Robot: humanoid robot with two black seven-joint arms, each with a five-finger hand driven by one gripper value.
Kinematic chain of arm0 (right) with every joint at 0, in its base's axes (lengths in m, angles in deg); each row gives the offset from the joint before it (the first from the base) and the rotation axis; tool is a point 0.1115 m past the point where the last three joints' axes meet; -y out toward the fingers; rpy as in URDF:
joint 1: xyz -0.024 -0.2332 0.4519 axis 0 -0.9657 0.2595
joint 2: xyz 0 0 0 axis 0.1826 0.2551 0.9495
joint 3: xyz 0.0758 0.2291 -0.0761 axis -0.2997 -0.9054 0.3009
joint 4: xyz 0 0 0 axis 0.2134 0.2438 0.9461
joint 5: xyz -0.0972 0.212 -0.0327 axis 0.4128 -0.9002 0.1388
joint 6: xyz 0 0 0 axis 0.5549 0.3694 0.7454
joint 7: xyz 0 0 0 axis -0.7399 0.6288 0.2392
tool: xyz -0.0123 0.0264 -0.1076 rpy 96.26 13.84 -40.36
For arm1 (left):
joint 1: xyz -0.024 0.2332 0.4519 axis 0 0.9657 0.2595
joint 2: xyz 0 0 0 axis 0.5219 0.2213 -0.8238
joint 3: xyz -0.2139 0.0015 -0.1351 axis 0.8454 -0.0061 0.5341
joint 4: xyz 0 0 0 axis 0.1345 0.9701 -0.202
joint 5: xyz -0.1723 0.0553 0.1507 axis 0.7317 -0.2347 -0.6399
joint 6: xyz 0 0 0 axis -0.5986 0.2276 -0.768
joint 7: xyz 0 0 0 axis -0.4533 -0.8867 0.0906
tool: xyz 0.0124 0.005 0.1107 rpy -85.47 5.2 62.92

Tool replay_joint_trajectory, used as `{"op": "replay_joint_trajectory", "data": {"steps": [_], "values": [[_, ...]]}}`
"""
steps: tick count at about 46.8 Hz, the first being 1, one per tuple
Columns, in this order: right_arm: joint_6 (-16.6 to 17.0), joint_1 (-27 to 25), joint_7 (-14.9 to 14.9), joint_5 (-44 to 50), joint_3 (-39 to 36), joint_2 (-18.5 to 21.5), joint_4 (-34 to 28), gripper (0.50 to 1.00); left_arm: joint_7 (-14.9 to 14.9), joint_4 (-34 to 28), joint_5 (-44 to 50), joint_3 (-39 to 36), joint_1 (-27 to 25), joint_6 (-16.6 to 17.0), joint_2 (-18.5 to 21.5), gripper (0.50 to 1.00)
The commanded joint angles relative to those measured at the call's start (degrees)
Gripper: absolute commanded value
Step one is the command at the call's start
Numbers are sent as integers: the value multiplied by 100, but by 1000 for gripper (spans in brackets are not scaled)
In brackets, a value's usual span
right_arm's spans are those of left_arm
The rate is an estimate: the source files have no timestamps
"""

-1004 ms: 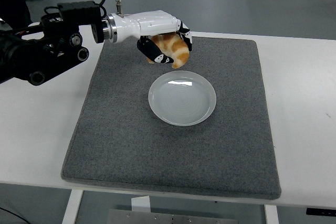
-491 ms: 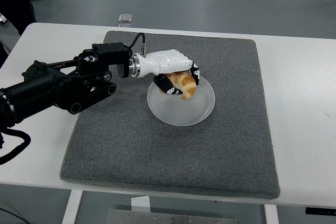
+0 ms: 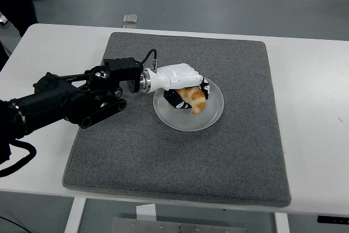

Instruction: Place the bread on the plate

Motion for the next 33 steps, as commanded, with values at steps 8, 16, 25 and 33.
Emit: {"op": "replay_joint_trajectory", "data": {"steps": [8, 16, 25, 33], "values": [[0, 0, 0, 0, 0, 0, 0, 952, 8, -75, 48, -1, 10, -53, 31, 850], [0, 0, 0, 0, 0, 0, 0, 954, 43, -162, 48, -1, 1, -79, 92, 986], [0, 0, 0, 0, 0, 0, 0, 952, 78, -654, 144, 86, -16, -483, 400, 992], [0, 0, 0, 0, 0, 0, 0, 954, 148, -980, 1365, 236, -174, -984, 690, 994]]}}
